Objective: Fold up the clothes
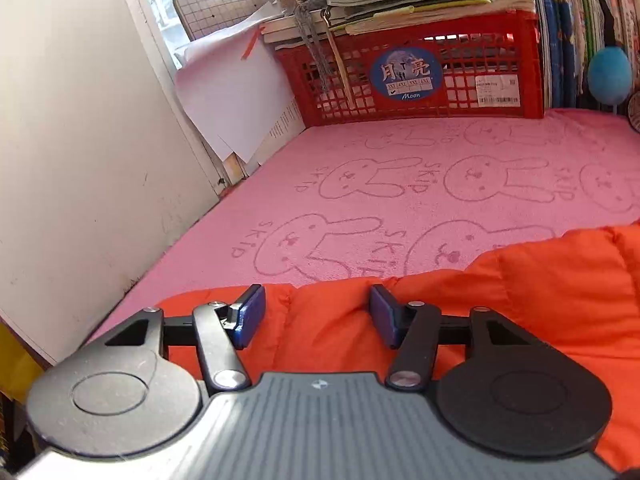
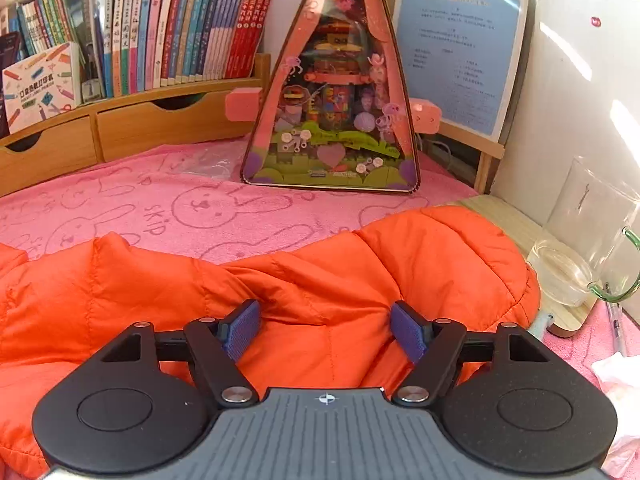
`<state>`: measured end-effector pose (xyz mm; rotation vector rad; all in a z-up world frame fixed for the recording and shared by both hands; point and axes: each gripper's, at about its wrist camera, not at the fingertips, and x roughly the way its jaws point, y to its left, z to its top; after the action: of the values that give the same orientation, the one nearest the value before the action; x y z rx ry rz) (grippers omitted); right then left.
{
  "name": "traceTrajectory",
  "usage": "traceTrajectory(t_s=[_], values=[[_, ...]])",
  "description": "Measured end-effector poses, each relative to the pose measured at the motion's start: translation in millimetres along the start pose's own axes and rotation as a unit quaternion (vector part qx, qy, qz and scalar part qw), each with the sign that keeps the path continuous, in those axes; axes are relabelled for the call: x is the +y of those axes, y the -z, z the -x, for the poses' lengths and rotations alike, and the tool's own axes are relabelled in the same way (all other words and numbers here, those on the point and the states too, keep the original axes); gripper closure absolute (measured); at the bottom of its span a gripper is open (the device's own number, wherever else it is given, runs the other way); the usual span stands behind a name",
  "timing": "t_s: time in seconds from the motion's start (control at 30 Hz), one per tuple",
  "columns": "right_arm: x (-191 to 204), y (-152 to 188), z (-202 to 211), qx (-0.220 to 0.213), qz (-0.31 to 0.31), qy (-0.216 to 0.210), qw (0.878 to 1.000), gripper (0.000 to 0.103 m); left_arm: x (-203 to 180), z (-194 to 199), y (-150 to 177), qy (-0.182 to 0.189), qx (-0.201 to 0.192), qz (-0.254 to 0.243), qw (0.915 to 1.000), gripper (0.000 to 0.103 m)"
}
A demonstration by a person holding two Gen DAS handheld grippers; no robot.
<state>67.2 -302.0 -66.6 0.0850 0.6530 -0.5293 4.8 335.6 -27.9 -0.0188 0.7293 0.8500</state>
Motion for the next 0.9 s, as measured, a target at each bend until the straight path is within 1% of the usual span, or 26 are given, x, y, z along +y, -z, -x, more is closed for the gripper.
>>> traceTrajectory(t_s=[0.03, 0.07, 0.1, 0.13, 0.17, 0.2, 0.23, 0.27, 0.3, 0.33, 0.37, 0.4, 0.43, 0.47, 0.53, 0.57, 0.6, 0.63, 0.7, 0.73, 0.77, 0.8, 0.83, 0.87, 0.9], values=[[6.4, -3.3, 8.3, -0.011, 0.009, -0.013, 1.000, 0.030, 1.0, 12.1, -3.6, 0.018, -0.013, 0.008, 0.9997, 0.052], [15.2, -9.0, 19.8, -0.026, 0.020, -0.031, 0.999, 0.027, -2.1, 25.3, -6.9, 0.031, -0.033, 0.006, 0.9989, 0.052], [25.8, -16.2, 32.9, -0.043, 0.034, -0.048, 0.997, 0.023, -9.2, 39.6, -9.8, 0.038, -0.059, -0.006, 0.9975, 0.052], [35.9, -23.0, 44.5, -0.059, 0.047, -0.059, 0.995, 0.021, -16.2, 53.9, -12.8, 0.046, -0.085, -0.018, 0.9952, 0.052], [48.3, -31.4, 57.7, -0.076, 0.060, -0.074, 0.993, 0.016, -24.1, 67.0, -15.4, 0.061, -0.106, -0.028, 0.9921, 0.052], [62.8, -41.2, 72.4, -0.095, 0.072, -0.092, 0.989, 0.011, -33.1, 78.1, -17.5, 0.089, -0.120, -0.033, 0.9881, 0.052], [75.5, -49.4, 84.6, -0.109, 0.082, -0.113, 0.984, 0.008, -43.2, 87.2, -18.5, 0.126, -0.127, -0.034, 0.9833, 0.051], [90.9, -56.7, 95.3, -0.117, 0.092, -0.141, 0.979, 0.004, -54.6, 93.9, -18.2, 0.165, -0.128, -0.036, 0.9774, 0.051], [110.1, -64.4, 106.6, -0.125, 0.104, -0.176, 0.971, 0.001, -67.5, 98.4, -16.5, 0.204, -0.123, -0.039, 0.9705, 0.050], [127.6, -69.1, 114.5, -0.130, 0.115, -0.203, 0.964, 0.000, -82.0, 100.0, -12.7, 0.236, -0.115, -0.042, 0.9641, 0.049], [150.4, -71.8, 120.5, -0.134, 0.127, -0.226, 0.956, 0.000, -97.0, 100.0, -7.6, 0.261, -0.106, -0.046, 0.9584, 0.049], [177.6, -74.3, 125.4, -0.138, 0.138, -0.246, 0.949, 0.000, -111.5, 99.1, -1.9, 0.277, -0.100, -0.053, 0.9542, 0.049], [201.9, -75.1, 127.8, -0.140, 0.149, -0.259, 0.944, 0.000, -126.0, 96.4, 5.0, 0.278, -0.098, -0.064, 0.9534, 0.049], [227.2, -74.1, 129.7, -0.143, 0.161, -0.266, 0.939, 0.000, -140.2, 92.5, 13.0, 0.271, -0.096, -0.078, 0.9547, 0.049], [277.9, -69.7, 133.3, -0.153, 0.187, -0.274, 0.931, 0.003, -163.6, 82.1, 29.3, 0.245, -0.089, -0.105, 0.9598, 0.048], [296.8, -66.9, 134.2, -0.157, 0.198, -0.275, 0.928, 0.011, -171.4, 79.3, 33.3, 0.232, -0.085, -0.116, 0.9622, 0.046], [313.2, -63.8, 134.0, -0.156, 0.206, -0.280, 0.925, 0.022, -175.6, 79.4, 33.2, 0.219, -0.081, -0.126, 0.9642, 0.043], [328.3, -60.5, 133.1, -0.150, 0.212, -0.288, 0.922, 0.026, -178.1, 79.4, 33.9, 0.211, -0.079, -0.133, 0.9653, 0.041], [351.3, -49.9, 124.2, -0.130, 0.231, -0.286, 0.921, 0.027, -179.1, 79.6, 36.9, 0.204, -0.079, -0.137, 0.9659, 0.040], [358.2, -45.6, 117.9, -0.122, 0.238, -0.279, 0.922, 0.027, -179.0, 79.2, 37.5, 0.204, -0.079, -0.137, 0.9661, 0.040], [360.4, -41.0, 107.7, -0.112, 0.242, -0.261, 0.928, 0.027, -177.9, 78.4, 37.1, 0.206, -0.077, -0.134, 0.9662, 0.040], [356.9, -37.2, 92.4, -0.095, 0.238, -0.240, 0.937, 0.027, -176.7, 77.5, 36.5, 0.209, -0.075, -0.131, 0.9664, 0.039], [349.4, -35.9, 75.1, -0.074, 0.226, -0.220, 0.946, 0.025, -175.2, 76.4, 35.9, 0.212, -0.072, -0.126, 0.9664, 0.038], [341.9, -34.6, 57.9, -0.052, 0.214, -0.201, 0.955, 0.020, -173.8, 75.1, 35.3, 0.216, -0.069, -0.122, 0.9664, 0.037], [329.9, -35.6, 45.1, -0.030, 0.188, -0.199, 0.961, 0.020, -172.6, 73.8, 34.7, 0.219, -0.066, -0.117, 0.9665, 0.035]])
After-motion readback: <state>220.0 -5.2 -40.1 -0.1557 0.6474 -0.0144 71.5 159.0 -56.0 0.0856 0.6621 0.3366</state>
